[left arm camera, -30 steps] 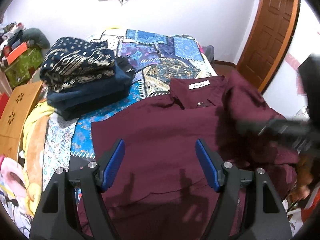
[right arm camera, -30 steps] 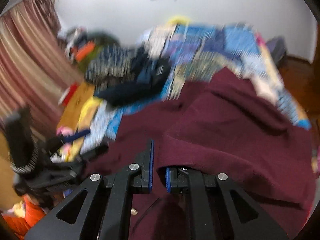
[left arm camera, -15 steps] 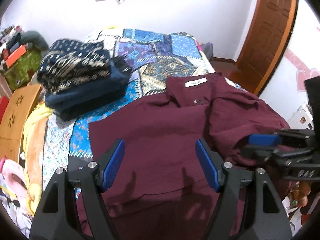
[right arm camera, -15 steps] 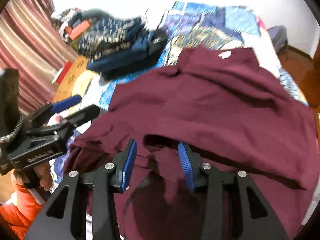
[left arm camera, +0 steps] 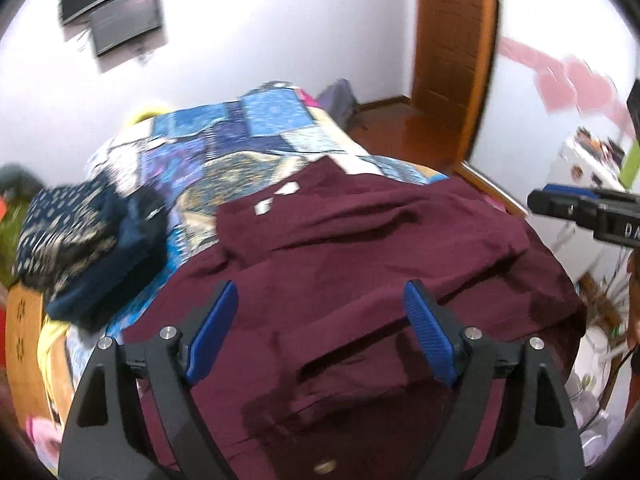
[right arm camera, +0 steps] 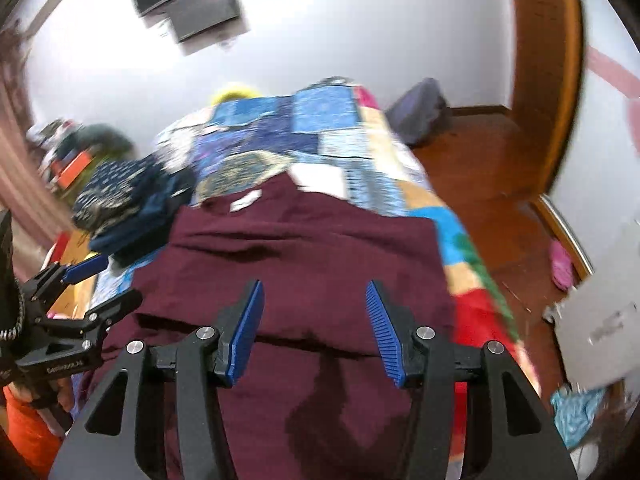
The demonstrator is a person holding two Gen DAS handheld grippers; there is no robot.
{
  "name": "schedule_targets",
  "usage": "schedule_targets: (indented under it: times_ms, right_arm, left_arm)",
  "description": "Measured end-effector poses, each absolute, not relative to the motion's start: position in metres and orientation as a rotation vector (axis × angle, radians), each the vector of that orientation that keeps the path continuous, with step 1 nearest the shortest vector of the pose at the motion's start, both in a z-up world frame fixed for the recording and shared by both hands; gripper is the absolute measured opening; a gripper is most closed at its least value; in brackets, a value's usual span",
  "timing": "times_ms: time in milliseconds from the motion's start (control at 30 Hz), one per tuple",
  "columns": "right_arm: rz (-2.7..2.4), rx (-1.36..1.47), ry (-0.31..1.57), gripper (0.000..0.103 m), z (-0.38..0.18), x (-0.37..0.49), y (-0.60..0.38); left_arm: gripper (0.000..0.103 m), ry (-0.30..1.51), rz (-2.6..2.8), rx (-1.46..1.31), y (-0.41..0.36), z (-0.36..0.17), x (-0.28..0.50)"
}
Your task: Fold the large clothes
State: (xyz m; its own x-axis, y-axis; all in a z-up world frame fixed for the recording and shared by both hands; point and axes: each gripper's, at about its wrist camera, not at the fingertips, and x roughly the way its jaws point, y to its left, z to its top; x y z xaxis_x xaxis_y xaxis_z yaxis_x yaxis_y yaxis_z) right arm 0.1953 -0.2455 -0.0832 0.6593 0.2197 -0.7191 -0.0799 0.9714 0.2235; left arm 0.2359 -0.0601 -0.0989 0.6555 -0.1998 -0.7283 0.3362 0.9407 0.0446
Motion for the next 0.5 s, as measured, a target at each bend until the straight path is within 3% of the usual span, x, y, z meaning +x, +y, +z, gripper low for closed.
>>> schedule_targets:
  times_ms: [500]
  right_arm:
    - [0.065, 0.292, 0.918, 0.049, -0.118, 0.184, -0.299]
  left_arm:
    - [0.084, 0.953, -0.493, 0.359, -0.163, -0.159, 0.261]
